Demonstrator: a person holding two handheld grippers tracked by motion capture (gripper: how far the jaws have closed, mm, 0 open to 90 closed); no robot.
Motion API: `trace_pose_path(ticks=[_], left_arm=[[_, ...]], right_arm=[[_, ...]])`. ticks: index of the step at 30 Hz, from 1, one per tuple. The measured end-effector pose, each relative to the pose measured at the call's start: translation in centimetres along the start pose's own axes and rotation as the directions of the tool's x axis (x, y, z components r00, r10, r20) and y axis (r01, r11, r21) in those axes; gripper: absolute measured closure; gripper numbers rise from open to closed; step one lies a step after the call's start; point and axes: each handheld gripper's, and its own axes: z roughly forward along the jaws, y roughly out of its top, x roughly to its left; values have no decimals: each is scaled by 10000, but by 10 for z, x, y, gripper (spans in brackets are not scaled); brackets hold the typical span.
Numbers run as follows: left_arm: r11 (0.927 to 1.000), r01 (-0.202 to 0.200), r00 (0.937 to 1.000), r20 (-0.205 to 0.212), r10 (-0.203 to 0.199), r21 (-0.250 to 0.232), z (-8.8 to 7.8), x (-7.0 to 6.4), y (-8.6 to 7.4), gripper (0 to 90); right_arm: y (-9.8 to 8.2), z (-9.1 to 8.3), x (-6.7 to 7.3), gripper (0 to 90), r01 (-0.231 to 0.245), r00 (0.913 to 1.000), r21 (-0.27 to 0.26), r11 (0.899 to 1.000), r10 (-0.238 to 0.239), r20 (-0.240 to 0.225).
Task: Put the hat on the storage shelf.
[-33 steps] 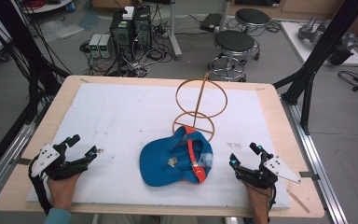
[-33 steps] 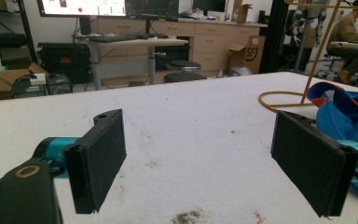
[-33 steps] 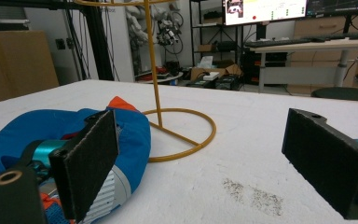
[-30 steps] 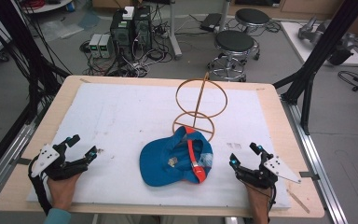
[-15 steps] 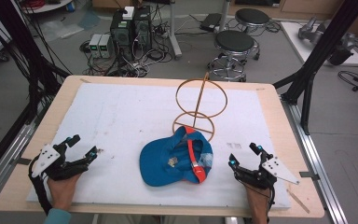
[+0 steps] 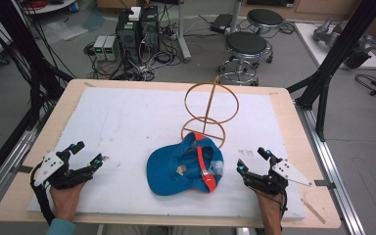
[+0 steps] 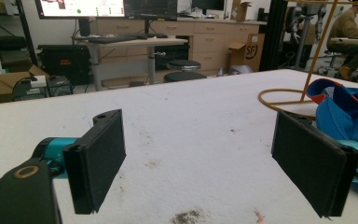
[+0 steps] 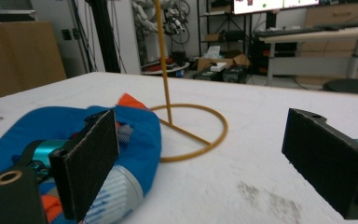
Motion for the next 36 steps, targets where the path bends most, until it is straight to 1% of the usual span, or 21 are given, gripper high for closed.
trace_pose_path(ticks=[3, 5, 6, 7, 12, 14, 15, 16, 17, 18, 19, 20, 24, 27, 28, 30, 31, 32, 34, 35, 36], left_arm=[[10000, 8, 10000, 5, -8, 5, 0, 0, 0, 178], [10000, 7, 10000, 4, -7, 4, 0, 0, 0, 178], [10000, 7, 10000, 6, -7, 8, 0, 0, 0, 178], [10000, 8, 10000, 7, -8, 4, 0, 0, 0, 178], [10000, -31, 10000, 7, 31, 16, 0, 0, 0, 178], [10000, -37, 10000, 10, 37, 17, 0, 0, 0, 178], [10000, -32, 10000, 18, 32, 21, 0, 0, 0, 178], [10000, -35, 10000, 15, 35, 37, 0, 0, 0, 178], [10000, -35, 10000, 15, 35, 37, 0, 0, 0, 178], [10000, -47, 10000, 13, 47, 25, 0, 0, 0, 178], [10000, -58, 10000, 23, 58, 42, 0, 0, 0, 178], [10000, -62, 10000, 24, 62, 44, 0, 0, 0, 178], [10000, -53, 10000, 25, 52, 41, 0, 0, 0, 178], [10000, -55, 10000, 36, 55, 50, 0, 0, 0, 178], [10000, -55, 10000, 36, 55, 50, 0, 0, 0, 178], [10000, -31, 10000, 43, 31, 49, 0, 0, 0, 178], [10000, -15, 10000, 34, 15, 48, 0, 0, 0, 178], [10000, -13, 10000, 36, 13, 50, 0, 0, 0, 178], [10000, -35, 10000, 43, 35, 55, 0, 0, 0, 178], [10000, -39, 10000, 42, 39, 61, 0, 0, 0, 178], [10000, -39, 10000, 44, 39, 62, 0, 0, 0, 178]], right_arm=[[6, 3, 5, 98, 6, 9996, 184, 9998, -1, -266], [11, 9, 11, 98, -92, 9962, 559, 9984, 140, -859], [16, 16, 18, 98, 106, 9940, 1107, 9938, 16, -1094], [18, 19, 22, 99, 218, 9925, 1264, 9917, -63, -1218], [28, 33, 41, 156, 891, 9786, 1771, 9802, -530, -1991], [29, 35, 44, 164, 985, 9751, 1810, 9785, -585, -2140], [31, 41, 52, 180, 1192, 9678, 2049, 9715, -677, -2424], [32, 44, 55, 214, 1319, 9650, 2206, 9664, -743, -2513], [32, 44, 55, 214, 1319, 9650, 2206, 9664, -743, -2513], [32, 50, 60, 252, 1470, 9597, 2556, 9556, -752, -2708], [32, 50, 60, 252, 1470, 9597, 2556, 9556, -752, -2708], [32, 58, 65, 275, 1563, 9583, 2978, 9417, -716, -2766], [31, 69, 70, 305, 1465, 9602, 3603, 9213, -449, -2757], [29, 77, 73, 342, 1477, 9622, 4182, 8962, -324, -2705], [29, 77, 73, 342, 1477, 9622, 4182, 8962, -324, -2705], [27, 82, 74, 358, 1520, 9610, 4544, 8777, -238, -2754], [25, 84, 76, 359, 1578, 9614, 4758, 8653, -245, -2742], [24, 87, 78, 371, 1687, 9631, 5064, 8457, -320, -2673], [22, 90, 80, 384, 1830, 9638, 5303, 8278, -448, -2628], [22, 90, 80, 384, 1830, 9638, 5303, 8278, -448, -2628], [20, 93, 81, 400, 1900, 9655, 5451, 8166, -548, -2544]])
